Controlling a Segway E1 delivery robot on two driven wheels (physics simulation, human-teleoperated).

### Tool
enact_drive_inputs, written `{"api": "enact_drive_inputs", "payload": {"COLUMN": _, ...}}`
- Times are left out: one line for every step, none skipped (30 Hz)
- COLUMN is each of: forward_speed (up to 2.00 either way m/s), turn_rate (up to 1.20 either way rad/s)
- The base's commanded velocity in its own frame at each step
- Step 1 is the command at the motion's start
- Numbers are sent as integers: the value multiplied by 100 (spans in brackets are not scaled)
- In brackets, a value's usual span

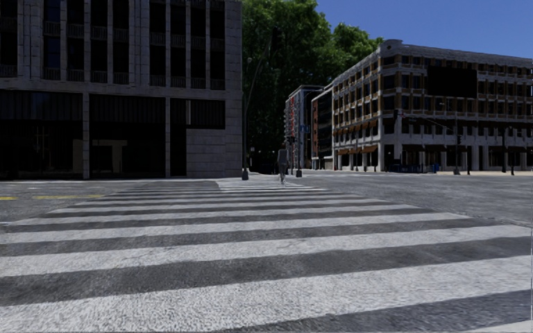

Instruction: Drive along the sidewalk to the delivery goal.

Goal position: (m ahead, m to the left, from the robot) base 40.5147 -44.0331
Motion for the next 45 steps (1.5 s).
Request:
{"api": "enact_drive_inputs", "payload": {"forward_speed": 200, "turn_rate": 0}}
{"api": "enact_drive_inputs", "payload": {"forward_speed": 200, "turn_rate": 0}}
{"api": "enact_drive_inputs", "payload": {"forward_speed": 200, "turn_rate": 0}}
{"api": "enact_drive_inputs", "payload": {"forward_speed": 200, "turn_rate": 0}}
{"api": "enact_drive_inputs", "payload": {"forward_speed": 200, "turn_rate": 0}}
{"api": "enact_drive_inputs", "payload": {"forward_speed": 200, "turn_rate": 0}}
{"api": "enact_drive_inputs", "payload": {"forward_speed": 200, "turn_rate": 0}}
{"api": "enact_drive_inputs", "payload": {"forward_speed": 200, "turn_rate": 0}}
{"api": "enact_drive_inputs", "payload": {"forward_speed": 200, "turn_rate": 0}}
{"api": "enact_drive_inputs", "payload": {"forward_speed": 200, "turn_rate": 0}}
{"api": "enact_drive_inputs", "payload": {"forward_speed": 200, "turn_rate": 0}}
{"api": "enact_drive_inputs", "payload": {"forward_speed": 200, "turn_rate": 0}}
{"api": "enact_drive_inputs", "payload": {"forward_speed": 200, "turn_rate": 0}}
{"api": "enact_drive_inputs", "payload": {"forward_speed": 200, "turn_rate": 49}}
{"api": "enact_drive_inputs", "payload": {"forward_speed": 200, "turn_rate": 58}}
{"api": "enact_drive_inputs", "payload": {"forward_speed": 200, "turn_rate": 57}}
{"api": "enact_drive_inputs", "payload": {"forward_speed": 200, "turn_rate": 13}}
{"api": "enact_drive_inputs", "payload": {"forward_speed": 200, "turn_rate": 13}}
{"api": "enact_drive_inputs", "payload": {"forward_speed": 200, "turn_rate": 0}}
{"api": "enact_drive_inputs", "payload": {"forward_speed": 200, "turn_rate": 0}}
{"api": "enact_drive_inputs", "payload": {"forward_speed": 200, "turn_rate": 0}}
{"api": "enact_drive_inputs", "payload": {"forward_speed": 200, "turn_rate": 0}}
{"api": "enact_drive_inputs", "payload": {"forward_speed": 200, "turn_rate": 0}}
{"api": "enact_drive_inputs", "payload": {"forward_speed": 200, "turn_rate": 0}}
{"api": "enact_drive_inputs", "payload": {"forward_speed": 200, "turn_rate": 0}}
{"api": "enact_drive_inputs", "payload": {"forward_speed": 200, "turn_rate": 0}}
{"api": "enact_drive_inputs", "payload": {"forward_speed": 200, "turn_rate": 0}}
{"api": "enact_drive_inputs", "payload": {"forward_speed": 200, "turn_rate": 0}}
{"api": "enact_drive_inputs", "payload": {"forward_speed": 200, "turn_rate": 0}}
{"api": "enact_drive_inputs", "payload": {"forward_speed": 200, "turn_rate": 14}}
{"api": "enact_drive_inputs", "payload": {"forward_speed": 200, "turn_rate": 26}}
{"api": "enact_drive_inputs", "payload": {"forward_speed": 200, "turn_rate": 43}}
{"api": "enact_drive_inputs", "payload": {"forward_speed": 200, "turn_rate": 43}}
{"api": "enact_drive_inputs", "payload": {"forward_speed": 200, "turn_rate": 53}}
{"api": "enact_drive_inputs", "payload": {"forward_speed": 200, "turn_rate": 57}}
{"api": "enact_drive_inputs", "payload": {"forward_speed": 200, "turn_rate": 58}}
{"api": "enact_drive_inputs", "payload": {"forward_speed": 200, "turn_rate": 58}}
{"api": "enact_drive_inputs", "payload": {"forward_speed": 200, "turn_rate": 0}}
{"api": "enact_drive_inputs", "payload": {"forward_speed": 200, "turn_rate": 0}}
{"api": "enact_drive_inputs", "payload": {"forward_speed": 200, "turn_rate": 0}}
{"api": "enact_drive_inputs", "payload": {"forward_speed": 200, "turn_rate": 0}}
{"api": "enact_drive_inputs", "payload": {"forward_speed": 200, "turn_rate": 0}}
{"api": "enact_drive_inputs", "payload": {"forward_speed": 200, "turn_rate": 0}}
{"api": "enact_drive_inputs", "payload": {"forward_speed": 200, "turn_rate": 0}}
{"api": "enact_drive_inputs", "payload": {"forward_speed": 200, "turn_rate": 0}}
